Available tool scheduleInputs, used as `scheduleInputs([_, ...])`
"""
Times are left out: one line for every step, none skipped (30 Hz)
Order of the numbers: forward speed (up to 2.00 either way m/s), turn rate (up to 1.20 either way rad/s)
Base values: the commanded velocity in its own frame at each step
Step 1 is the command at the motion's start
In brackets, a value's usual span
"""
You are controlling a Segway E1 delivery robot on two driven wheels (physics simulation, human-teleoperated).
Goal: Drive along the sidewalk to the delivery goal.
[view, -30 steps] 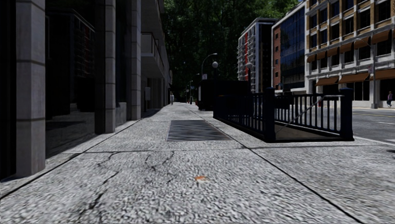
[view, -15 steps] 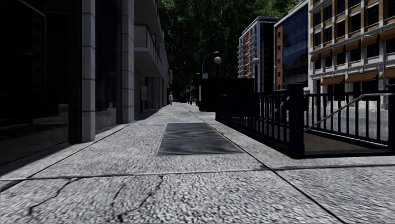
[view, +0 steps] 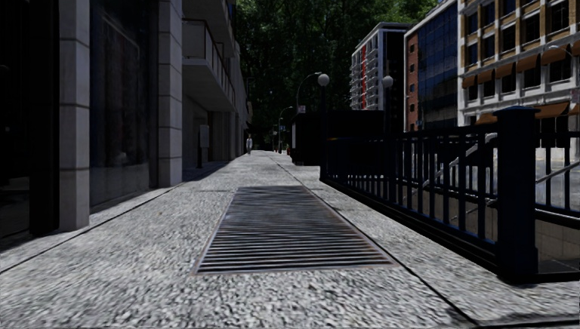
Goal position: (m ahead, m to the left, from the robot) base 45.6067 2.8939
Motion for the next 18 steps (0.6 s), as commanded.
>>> scheduleInputs([2.00,0.00])
scheduleInputs([2.00,0.00])
scheduleInputs([2.00,0.00])
scheduleInputs([2.00,0.00])
scheduleInputs([2.00,0.00])
scheduleInputs([2.00,0.00])
scheduleInputs([2.00,0.00])
scheduleInputs([2.00,0.00])
scheduleInputs([2.00,0.00])
scheduleInputs([2.00,0.00])
scheduleInputs([2.00,0.00])
scheduleInputs([2.00,0.00])
scheduleInputs([2.00,0.00])
scheduleInputs([2.00,0.00])
scheduleInputs([2.00,0.00])
scheduleInputs([2.00,0.00])
scheduleInputs([2.00,0.00])
scheduleInputs([2.00,0.00])
